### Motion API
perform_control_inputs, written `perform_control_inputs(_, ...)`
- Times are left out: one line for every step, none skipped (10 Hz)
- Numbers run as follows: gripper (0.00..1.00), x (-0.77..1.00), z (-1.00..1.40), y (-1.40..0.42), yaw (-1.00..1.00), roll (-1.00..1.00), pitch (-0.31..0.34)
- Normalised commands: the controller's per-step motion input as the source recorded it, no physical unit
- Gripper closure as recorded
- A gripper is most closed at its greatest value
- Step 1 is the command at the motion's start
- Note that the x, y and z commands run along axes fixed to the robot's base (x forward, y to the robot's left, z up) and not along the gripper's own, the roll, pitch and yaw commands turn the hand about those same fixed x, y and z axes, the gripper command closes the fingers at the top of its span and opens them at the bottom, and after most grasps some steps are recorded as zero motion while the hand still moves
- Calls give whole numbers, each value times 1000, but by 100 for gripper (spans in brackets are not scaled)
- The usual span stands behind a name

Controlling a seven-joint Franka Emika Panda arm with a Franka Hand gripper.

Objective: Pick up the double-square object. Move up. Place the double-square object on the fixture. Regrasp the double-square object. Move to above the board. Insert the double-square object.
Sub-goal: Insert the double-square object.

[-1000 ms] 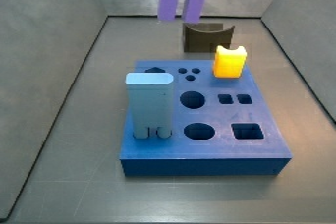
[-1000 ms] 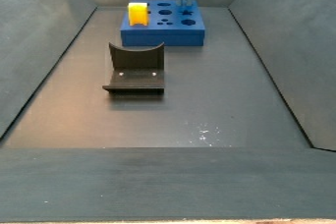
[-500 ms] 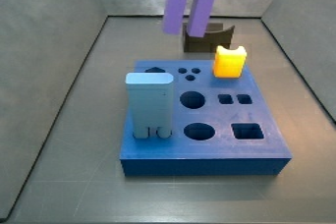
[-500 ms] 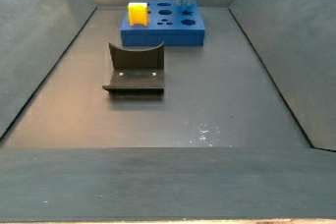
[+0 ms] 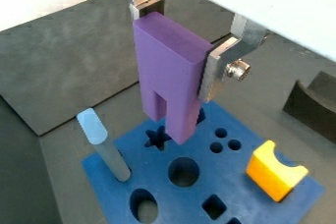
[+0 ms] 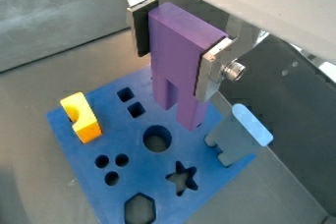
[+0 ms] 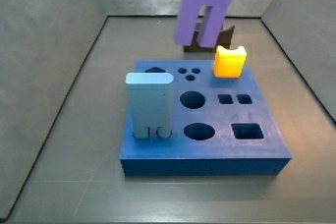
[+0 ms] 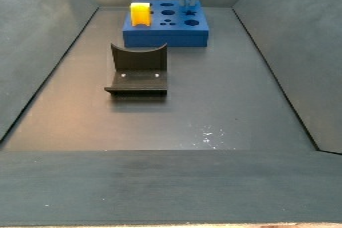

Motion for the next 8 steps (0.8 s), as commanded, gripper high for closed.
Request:
perform_control_inputs(100, 509, 0, 0, -226, 34, 0)
perform_control_inputs(100, 749, 0, 60, -414, 0, 0)
perform_control_inputs(100, 846, -74, 60, -369, 0, -16)
perform_control_inputs(100, 1000, -194, 137, -246, 10, -16)
perform_control_inputs(100, 1000, -294, 194, -97, 33, -4)
perform_control_inputs(100, 1000, -406, 191, -6, 50, 0)
perform_control_inputs(100, 1000, -377, 220, 0, 77, 0)
perform_control_inputs(100, 1000, -363, 203, 0, 79, 0)
